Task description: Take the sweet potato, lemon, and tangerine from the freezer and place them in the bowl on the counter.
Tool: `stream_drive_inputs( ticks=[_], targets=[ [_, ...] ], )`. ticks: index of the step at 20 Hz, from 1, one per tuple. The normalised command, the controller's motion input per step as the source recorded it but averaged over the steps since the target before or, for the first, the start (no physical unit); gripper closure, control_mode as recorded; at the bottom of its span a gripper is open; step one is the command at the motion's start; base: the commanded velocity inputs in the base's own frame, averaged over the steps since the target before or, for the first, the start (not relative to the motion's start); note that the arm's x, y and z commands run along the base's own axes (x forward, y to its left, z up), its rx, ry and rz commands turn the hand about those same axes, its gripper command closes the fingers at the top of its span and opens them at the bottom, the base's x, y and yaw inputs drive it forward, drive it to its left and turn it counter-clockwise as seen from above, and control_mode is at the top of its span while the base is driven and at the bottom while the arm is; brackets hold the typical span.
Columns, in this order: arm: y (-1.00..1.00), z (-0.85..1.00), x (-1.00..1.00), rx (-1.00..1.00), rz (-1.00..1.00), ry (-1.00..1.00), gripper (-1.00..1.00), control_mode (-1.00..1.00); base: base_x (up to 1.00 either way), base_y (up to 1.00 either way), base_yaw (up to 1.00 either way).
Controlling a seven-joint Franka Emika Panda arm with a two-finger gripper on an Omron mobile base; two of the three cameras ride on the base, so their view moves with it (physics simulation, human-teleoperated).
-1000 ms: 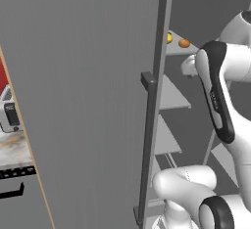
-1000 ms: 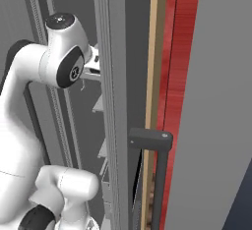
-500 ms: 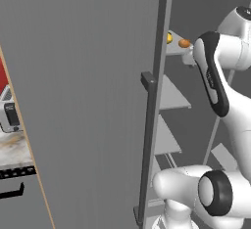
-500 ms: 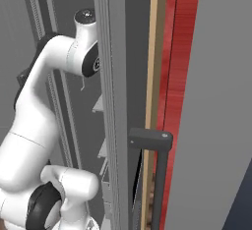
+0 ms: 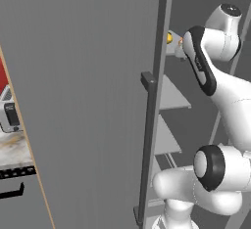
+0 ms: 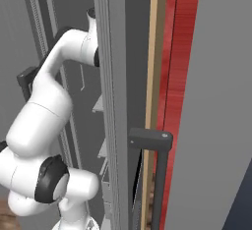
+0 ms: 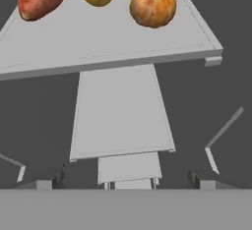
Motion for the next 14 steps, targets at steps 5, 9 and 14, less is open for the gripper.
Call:
stream_drive_inputs(
  ticks=[5,9,14],
  targets=[
    [0.00,0.03,0.61,0.00,-0.04,0.00,-1.00,-1.00,0.00,0.00,0.00],
    [0.00,0.11,0.57,0.00,-0.10,0.00,-1.00,-1.00,0.00,0.00,0.00],
    [0.00,0.12,0.52,0.00,-0.14,0.00,-1.00,-1.00,0.00,0.00,0.00]
  ],
)
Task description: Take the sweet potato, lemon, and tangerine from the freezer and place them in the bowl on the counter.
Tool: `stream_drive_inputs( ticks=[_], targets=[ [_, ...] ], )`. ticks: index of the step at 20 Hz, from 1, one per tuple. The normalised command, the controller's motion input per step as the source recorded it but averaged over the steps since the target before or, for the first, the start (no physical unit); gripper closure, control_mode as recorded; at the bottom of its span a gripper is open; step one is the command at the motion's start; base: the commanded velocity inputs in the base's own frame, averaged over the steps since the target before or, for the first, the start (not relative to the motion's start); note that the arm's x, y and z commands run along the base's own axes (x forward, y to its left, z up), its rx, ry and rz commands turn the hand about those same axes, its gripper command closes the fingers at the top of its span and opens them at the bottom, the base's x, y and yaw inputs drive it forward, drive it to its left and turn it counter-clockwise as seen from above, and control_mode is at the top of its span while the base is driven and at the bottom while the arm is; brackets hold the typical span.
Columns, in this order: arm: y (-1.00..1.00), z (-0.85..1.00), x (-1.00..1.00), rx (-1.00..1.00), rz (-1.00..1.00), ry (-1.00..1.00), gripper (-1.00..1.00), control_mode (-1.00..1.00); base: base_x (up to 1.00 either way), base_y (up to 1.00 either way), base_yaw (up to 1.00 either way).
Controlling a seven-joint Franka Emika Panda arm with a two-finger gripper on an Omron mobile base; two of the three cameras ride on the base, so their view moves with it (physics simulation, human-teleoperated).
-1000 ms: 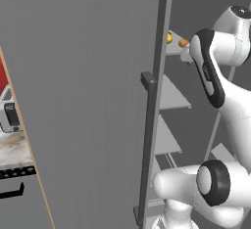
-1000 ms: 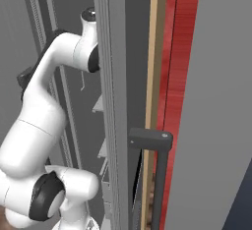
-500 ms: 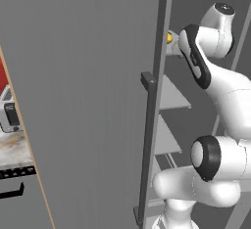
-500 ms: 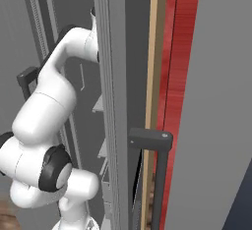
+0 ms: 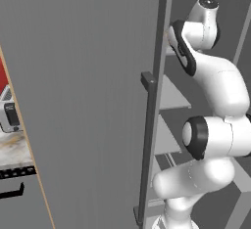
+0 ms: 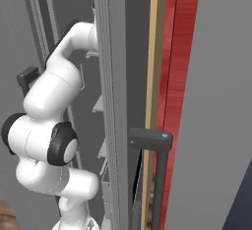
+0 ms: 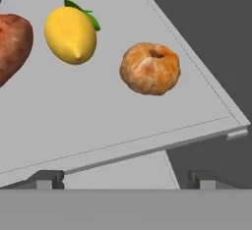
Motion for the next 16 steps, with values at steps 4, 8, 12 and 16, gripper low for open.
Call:
stream_drive_inputs(
  ticks=[4,8,12,16],
  targets=[
    [0.00,0.02,0.49,0.00,-0.14,0.00,-1.00,-1.00,0.00,0.00,0.00],
    [-0.05,0.00,0.50,0.01,-0.12,0.00,-1.00,-1.00,0.00,0.00,0.00],
    [-0.14,0.00,0.44,0.01,-0.08,0.00,-1.00,-1.00,0.00,0.00,0.00],
    [-0.28,0.00,0.35,0.03,-0.05,0.00,-1.00,-1.00,0.00,0.00,0.00]
  ],
)
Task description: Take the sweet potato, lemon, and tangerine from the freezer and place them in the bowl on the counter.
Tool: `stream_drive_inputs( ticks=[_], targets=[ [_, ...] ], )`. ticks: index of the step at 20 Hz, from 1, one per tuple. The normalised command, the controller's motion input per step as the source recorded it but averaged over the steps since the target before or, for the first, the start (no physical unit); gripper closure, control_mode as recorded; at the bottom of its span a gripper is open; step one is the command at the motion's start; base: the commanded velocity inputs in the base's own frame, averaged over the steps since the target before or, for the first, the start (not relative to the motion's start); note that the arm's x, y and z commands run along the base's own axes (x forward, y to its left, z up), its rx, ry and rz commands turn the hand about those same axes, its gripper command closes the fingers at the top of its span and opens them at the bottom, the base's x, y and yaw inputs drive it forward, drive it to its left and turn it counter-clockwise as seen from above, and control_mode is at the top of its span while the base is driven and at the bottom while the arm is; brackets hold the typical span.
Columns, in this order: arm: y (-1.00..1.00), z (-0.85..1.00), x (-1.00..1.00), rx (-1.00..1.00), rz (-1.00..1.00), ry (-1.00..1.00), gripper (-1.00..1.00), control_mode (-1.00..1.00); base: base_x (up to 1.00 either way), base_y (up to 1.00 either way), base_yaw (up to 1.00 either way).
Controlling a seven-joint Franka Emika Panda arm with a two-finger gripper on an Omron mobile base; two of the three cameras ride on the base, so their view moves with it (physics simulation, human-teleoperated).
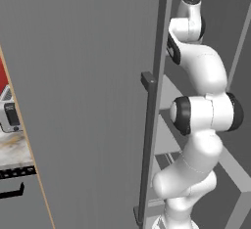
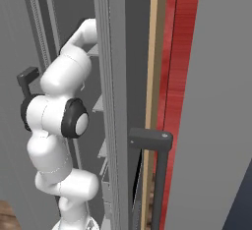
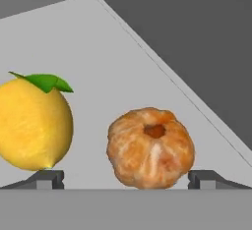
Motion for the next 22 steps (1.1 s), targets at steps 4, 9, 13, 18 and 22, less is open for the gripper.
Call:
stream_drive_inputs(
  ticks=[4,9,13,18,22],
  targets=[
    [-0.41,-0.03,0.21,0.03,-0.02,0.00,-1.00,-1.00,0.00,0.00,0.00],
    [-0.27,-0.08,0.15,0.00,-0.01,0.00,-1.00,-1.00,0.00,0.00,0.00],
    [-0.03,-0.07,0.09,0.00,-0.02,0.00,-1.00,-1.00,0.00,0.00,0.00],
    [0.00,-0.16,0.00,0.00,0.00,0.00,-1.00,-1.00,0.00,0.00,0.00],
    [0.00,-0.18,0.00,0.00,0.00,0.00,-1.00,-1.00,0.00,0.00,0.00]
  ],
)
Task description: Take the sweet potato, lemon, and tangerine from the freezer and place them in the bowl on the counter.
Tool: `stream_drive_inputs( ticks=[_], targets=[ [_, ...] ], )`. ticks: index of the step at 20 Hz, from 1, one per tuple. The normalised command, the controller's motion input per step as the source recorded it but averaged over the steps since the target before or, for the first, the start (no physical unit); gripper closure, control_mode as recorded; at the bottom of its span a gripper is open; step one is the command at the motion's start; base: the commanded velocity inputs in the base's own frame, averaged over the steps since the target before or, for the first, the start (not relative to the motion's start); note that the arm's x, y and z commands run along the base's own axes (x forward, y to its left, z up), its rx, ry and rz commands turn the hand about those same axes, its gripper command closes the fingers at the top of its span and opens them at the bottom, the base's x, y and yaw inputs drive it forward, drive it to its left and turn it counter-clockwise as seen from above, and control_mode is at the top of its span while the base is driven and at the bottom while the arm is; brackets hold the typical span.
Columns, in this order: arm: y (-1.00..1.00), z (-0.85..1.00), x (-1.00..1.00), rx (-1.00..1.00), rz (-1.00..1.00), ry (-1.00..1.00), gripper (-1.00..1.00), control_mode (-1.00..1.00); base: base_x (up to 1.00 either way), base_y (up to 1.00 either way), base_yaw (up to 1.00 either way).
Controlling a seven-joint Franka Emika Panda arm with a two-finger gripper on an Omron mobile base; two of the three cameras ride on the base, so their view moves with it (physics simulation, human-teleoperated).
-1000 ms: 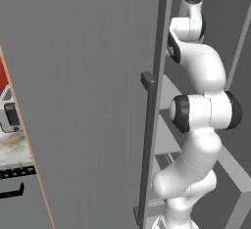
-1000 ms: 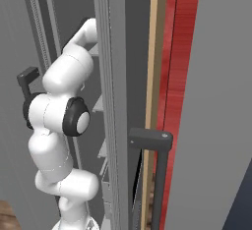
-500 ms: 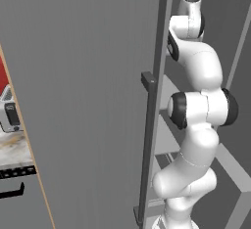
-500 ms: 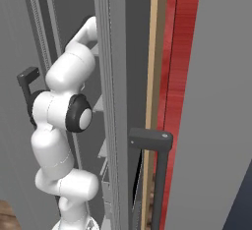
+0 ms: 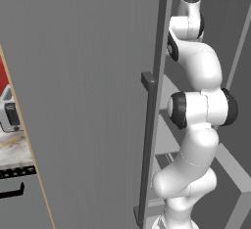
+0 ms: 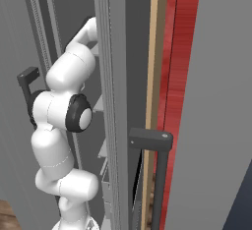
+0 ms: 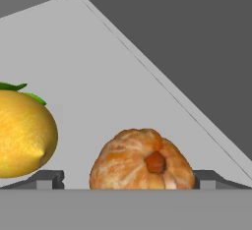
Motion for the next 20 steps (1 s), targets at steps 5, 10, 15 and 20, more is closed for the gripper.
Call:
stream_drive_inputs(
  ticks=[5,10,15,20],
  targets=[
    [0.00,-0.01,0.00,0.00,0.00,0.00,-1.00,-1.00,0.00,0.00,0.00],
    [0.00,0.00,0.00,0.00,0.00,0.00,-1.00,-1.00,0.00,0.00,0.00],
    [0.00,0.00,0.00,0.00,0.00,0.00,-1.00,-1.00,0.00,0.00,0.00],
    [0.00,0.00,0.00,0.00,0.00,0.00,1.00,-1.00,0.00,0.00,0.00]
  ],
)
